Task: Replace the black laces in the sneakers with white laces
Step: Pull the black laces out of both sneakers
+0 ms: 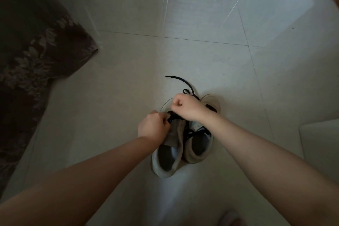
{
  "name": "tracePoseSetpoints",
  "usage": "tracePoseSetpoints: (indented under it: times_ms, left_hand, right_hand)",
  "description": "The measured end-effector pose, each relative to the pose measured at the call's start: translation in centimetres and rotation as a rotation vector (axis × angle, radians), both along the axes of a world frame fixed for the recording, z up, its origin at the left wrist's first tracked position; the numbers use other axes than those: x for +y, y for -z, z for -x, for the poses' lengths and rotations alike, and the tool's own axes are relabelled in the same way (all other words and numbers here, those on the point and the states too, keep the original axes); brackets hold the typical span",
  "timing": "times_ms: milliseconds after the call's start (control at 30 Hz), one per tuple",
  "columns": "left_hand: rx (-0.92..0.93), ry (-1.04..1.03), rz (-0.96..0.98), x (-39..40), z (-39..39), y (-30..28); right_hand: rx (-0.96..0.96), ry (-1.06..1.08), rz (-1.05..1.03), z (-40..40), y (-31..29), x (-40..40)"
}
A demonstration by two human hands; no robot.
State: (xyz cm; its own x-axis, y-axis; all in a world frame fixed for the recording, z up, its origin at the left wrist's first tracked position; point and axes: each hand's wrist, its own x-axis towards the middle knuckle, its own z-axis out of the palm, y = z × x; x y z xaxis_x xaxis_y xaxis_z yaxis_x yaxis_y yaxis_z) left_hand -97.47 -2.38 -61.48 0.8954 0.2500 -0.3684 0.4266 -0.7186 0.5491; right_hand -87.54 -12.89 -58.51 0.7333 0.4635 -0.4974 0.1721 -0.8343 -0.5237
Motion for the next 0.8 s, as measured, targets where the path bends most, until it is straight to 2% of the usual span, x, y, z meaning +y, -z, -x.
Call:
tracePoseSetpoints:
  times_ms: [100, 267, 367, 433, 567, 600, 633, 667, 700, 767, 800]
  left_hand:
    - [-0.009, 0.018, 0.006, 0.0, 0.0, -0.1]
    - [-0.008, 0.022, 0.0, 0.0, 0.0, -0.2]
    - [0.002, 0.053, -0.039, 0.0, 0.0, -0.2]
    - [-0.001, 0.073, -0.074, -0.1, 0.0, -0.2]
    - [-0.018, 0.083, -0.098, -0.3, 0.0, -0.1]
    - [-0.022, 0.08, -0.096, -0.3, 0.1, -0.1]
    - [-0.022, 0.077, -0.095, -0.3, 0.1, 0.0]
    - [-0.021, 0.074, -0.097, -0.4, 0.1, 0.0]
    - [-0.019, 0.072, -0.1, -0.4, 0.2, 0.0]
    - [-0.02, 0.064, -0.103, -0.4, 0.2, 0.0]
    - [-0.021, 0.059, -0.101, -0.4, 0.2, 0.0]
  right_hand:
    - [-0.119, -0.231, 0.173, 0.9, 1.0, 0.6]
    - [-0.263, -0.381, 0.435, 0.5, 1.0, 1.6]
    - [-0.168, -0.35, 0.326, 0.3, 1.1, 1.1]
    - [-0.056, -0.161, 0.066, -0.5, 0.8, 0.6]
    - [0.344, 0.778, -0.752, -2.9, -1.9, -0.7]
    - [0.422, 0.934, -0.872, -3.3, -2.1, -1.1]
    - [0.432, 0.992, -0.877, -3.4, -2.3, -1.5]
    - [0.358, 0.931, -0.739, -3.4, -2.2, -1.7]
    - [0.244, 0.763, -0.503, -3.1, -1.8, -1.9]
    - [0.011, 0.301, -0.066, -1.8, -0.3, -2.1]
    - [-0.047, 0.114, 0.029, -1.3, 0.5, -2.1]
